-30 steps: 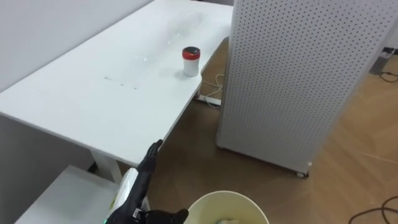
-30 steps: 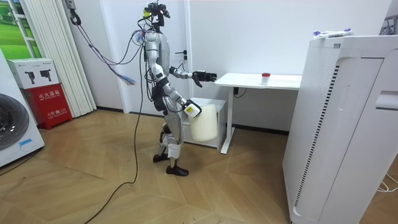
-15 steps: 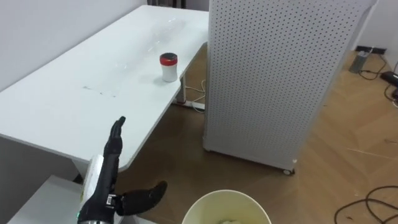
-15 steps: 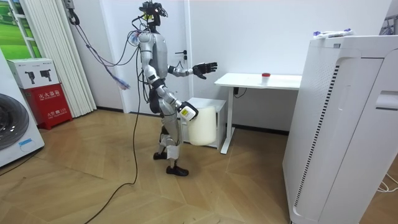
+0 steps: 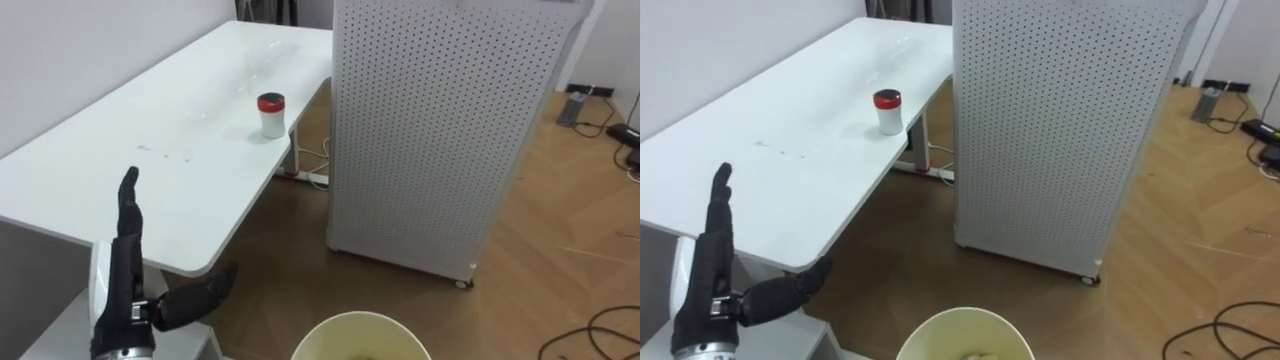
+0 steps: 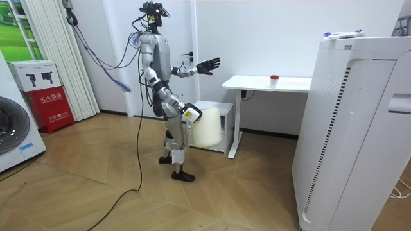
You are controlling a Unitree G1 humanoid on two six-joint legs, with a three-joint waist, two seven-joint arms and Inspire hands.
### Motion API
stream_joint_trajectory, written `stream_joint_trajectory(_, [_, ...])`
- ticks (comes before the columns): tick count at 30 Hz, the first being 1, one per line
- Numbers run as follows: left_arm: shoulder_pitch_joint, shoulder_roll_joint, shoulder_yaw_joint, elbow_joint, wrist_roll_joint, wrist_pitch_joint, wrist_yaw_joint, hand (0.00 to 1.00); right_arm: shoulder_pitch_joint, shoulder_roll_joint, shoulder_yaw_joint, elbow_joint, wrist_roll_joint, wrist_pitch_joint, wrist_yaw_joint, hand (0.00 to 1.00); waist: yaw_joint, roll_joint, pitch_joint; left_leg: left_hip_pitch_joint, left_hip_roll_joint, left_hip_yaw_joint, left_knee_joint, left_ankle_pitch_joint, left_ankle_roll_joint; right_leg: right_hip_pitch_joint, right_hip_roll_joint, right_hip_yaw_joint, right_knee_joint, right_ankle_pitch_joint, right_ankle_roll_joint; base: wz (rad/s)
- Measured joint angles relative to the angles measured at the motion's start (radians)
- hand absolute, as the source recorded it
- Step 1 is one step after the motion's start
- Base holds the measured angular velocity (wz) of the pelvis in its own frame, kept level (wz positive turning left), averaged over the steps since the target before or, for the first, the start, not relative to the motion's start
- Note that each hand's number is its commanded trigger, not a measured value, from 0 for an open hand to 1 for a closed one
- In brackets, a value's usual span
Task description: Pick garbage
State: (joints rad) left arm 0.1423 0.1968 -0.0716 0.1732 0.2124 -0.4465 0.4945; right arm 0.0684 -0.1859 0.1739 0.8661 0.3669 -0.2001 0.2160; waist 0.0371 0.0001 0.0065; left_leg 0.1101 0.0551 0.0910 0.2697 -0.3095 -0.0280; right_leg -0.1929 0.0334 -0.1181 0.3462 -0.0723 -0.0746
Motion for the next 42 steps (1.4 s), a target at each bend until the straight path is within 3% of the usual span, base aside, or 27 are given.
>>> stream_joint_trajectory(5, [0.006,0.006,-0.002,0.003,-0.003,0.0,0.004,0.0,0.003,-0.007,0.0,0.0,0.0,0.019,-0.024,1.0,-0.002,0.002,0.0022,-0.017,-0.023,0.008,0.031,-0.013,0.023,-0.016,-0.015,0.013,0.024,0.008,0.017,-0.08])
stream_joint_trajectory(8, [0.006,0.007,0.0,0.011,-0.006,0.0,0.004,0.0,0.003,-0.008,0.0,-0.001,-0.01,0.029,-0.031,1.0,0.001,0.004,0.0035,-0.02,-0.031,0.025,0.051,-0.021,0.033,-0.021,-0.017,0.031,0.034,0.019,0.016,-0.19])
stream_joint_trajectory(12, [-0.005,0.01,0.001,0.013,-0.004,0.001,0.005,0.0,0.001,-0.006,0.003,-0.015,-0.018,0.031,-0.029,1.0,0.029,0.009,0.0063,-0.036,-0.029,0.074,0.074,-0.036,0.046,-0.037,-0.017,0.036,0.024,0.046,0.019,-0.32])
stream_joint_trajectory(14, [-0.007,0.013,0.004,0.012,-0.003,0.001,0.006,0.0,0.001,-0.005,0.007,-0.017,-0.018,0.031,-0.023,1.0,0.03,0.012,0.0084,-0.037,-0.014,0.098,0.074,-0.038,0.051,-0.036,-0.015,0.032,0.013,0.054,0.021,-0.19])
stream_joint_trajectory(16, [-0.007,0.013,0.011,0.012,-0.003,0.002,0.02,0.0,0.001,-0.002,0.013,-0.017,-0.018,0.031,-0.015,1.0,0.034,0.016,0.0105,-0.032,-0.008,0.112,0.072,-0.043,0.052,-0.036,-0.015,0.015,0.025,0.042,0.016,-0.2])
stream_joint_trajectory(18, [-0.007,0.012,0.018,0.012,-0.003,0.003,0.048,0.0,0.001,-0.005,0.032,-0.021,-0.017,0.031,-0.012,1.0,0.041,0.014,0.0103,-0.017,0.001,0.144,0.071,-0.056,0.04,-0.038,-0.028,-0.05,0.092,-0.024,-0.009,-0.18])
stream_joint_trajectory(19, [-0.007,0.01,0.018,0.012,-0.004,0.003,0.053,0.0,0.001,-0.007,0.038,-0.024,-0.017,0.031,-0.012,1.0,0.04,0.014,0.01,-0.016,0.002,0.144,0.072,-0.059,0.036,-0.041,-0.028,-0.051,0.094,-0.027,-0.011,-0.22])
stream_joint_trajectory(23, [-0.006,0.01,0.02,-0.004,-0.005,0.01,0.053,0.0,-0.002,-0.007,0.04,-0.059,-0.03,0.035,0.004,1.0,0.051,0.003,0.005,-0.044,0.005,0.142,0.104,-0.056,0.021,-0.066,-0.009,-0.033,0.08,-0.04,-0.026,-0.17])
stream_joint_trajectory(25, [-0.001,0.01,0.019,-0.002,-0.007,0.018,0.041,0.0,-0.007,-0.005,0.042,-0.059,-0.055,0.038,0.013,1.0,0.054,-0.008,0.0058,-0.089,0.01,0.116,0.24,-0.046,0.008,-0.047,-0.006,-0.004,0.078,-0.051,-0.026,-0.25])
stream_joint_trajectory(26, [0.006,0.005,0.017,-0.001,-0.004,0.021,0.038,0.0,-0.007,-0.006,0.043,-0.058,-0.063,0.041,0.016,1.0,0.057,-0.013,0.0074,-0.126,0.003,0.052,0.322,-0.037,0.003,-0.022,-0.004,0.026,0.07,-0.062,-0.029,-0.27])
stream_joint_trajectory(27, [0.002,-0.002,0.016,-0.001,-0.005,0.021,0.038,0.0,-0.011,-0.006,0.043,-0.058,-0.062,0.044,0.015,1.0,0.058,-0.02,0.009,-0.156,-0.01,0.001,0.303,-0.038,-0.002,-0.005,-0.002,0.051,0.064,-0.065,-0.025,-0.23])
stream_joint_trajectory(28, [-0.002,-0.005,0.016,-0.001,-0.005,0.021,0.038,0.0,-0.013,-0.007,0.043,-0.058,-0.06,0.047,0.015,1.0,0.055,-0.022,0.0125,-0.174,-0.011,-0.02,0.279,-0.036,-0.006,0.002,0.001,0.062,0.062,-0.067,-0.02,-0.22])
stream_joint_trajectory(29, [-0.004,-0.011,0.016,-0.001,-0.005,0.02,0.038,0.0,-0.013,-0.009,0.043,-0.058,-0.059,0.049,0.015,1.0,0.051,-0.02,0.0113,-0.208,-0.01,-0.05,0.203,-0.007,-0.021,0.005,0.007,0.067,0.061,-0.073,-0.004,-0.35])
stream_joint_trajectory(30, [0.0,-0.012,0.02,0.001,-0.004,0.021,0.04,0.0,-0.012,-0.003,0.042,-0.056,-0.062,0.051,0.014,1.0,0.06,-0.022,0.0097,-0.221,-0.002,-0.056,0.188,0.039,0.012,0.004,0.007,0.078,0.064,-0.073,0.003,-0.44])
stream_joint_trajectory(31, [0.003,-0.012,0.021,0.003,-0.004,0.021,0.042,0.0,-0.011,-0.001,0.042,-0.056,-0.065,0.052,0.014,1.0,0.069,-0.016,0.0057,-0.222,-0.003,-0.05,0.182,0.034,0.011,0.005,0.006,0.077,0.062,-0.071,0.007,-0.38])
stream_joint_trajectory(32, [-0.001,-0.012,0.024,0.002,-0.004,0.021,0.045,0.0,-0.01,-0.003,0.041,-0.064,-0.07,0.054,0.014,1.0,0.067,-0.026,-0.002,-0.223,-0.007,-0.045,0.174,0.034,0.013,0.006,-0.004,0.061,0.053,-0.063,0.017,-0.15])
stream_joint_trajectory(38, [-0.001,-0.011,0.028,0.001,-0.004,0.021,0.049,0.0,-0.009,-0.011,0.038,-0.079,-0.068,0.057,0.005,1.0,0.058,-0.013,0.0066,-0.197,-0.014,-0.038,0.159,0.027,0.03,0.01,-0.013,0.035,0.053,-0.083,0.02,-0.01])
stream_joint_trajectory(42, [-0.001,-0.006,0.036,0.001,-0.008,0.022,0.044,0.0,-0.009,-0.011,0.04,-0.105,-0.068,0.058,0.01,1.0,0.078,-0.001,0.0078,-0.181,0.002,-0.01,0.196,-0.011,0.014,0.004,-0.006,0.021,0.104,-0.134,0.001,-0.18])
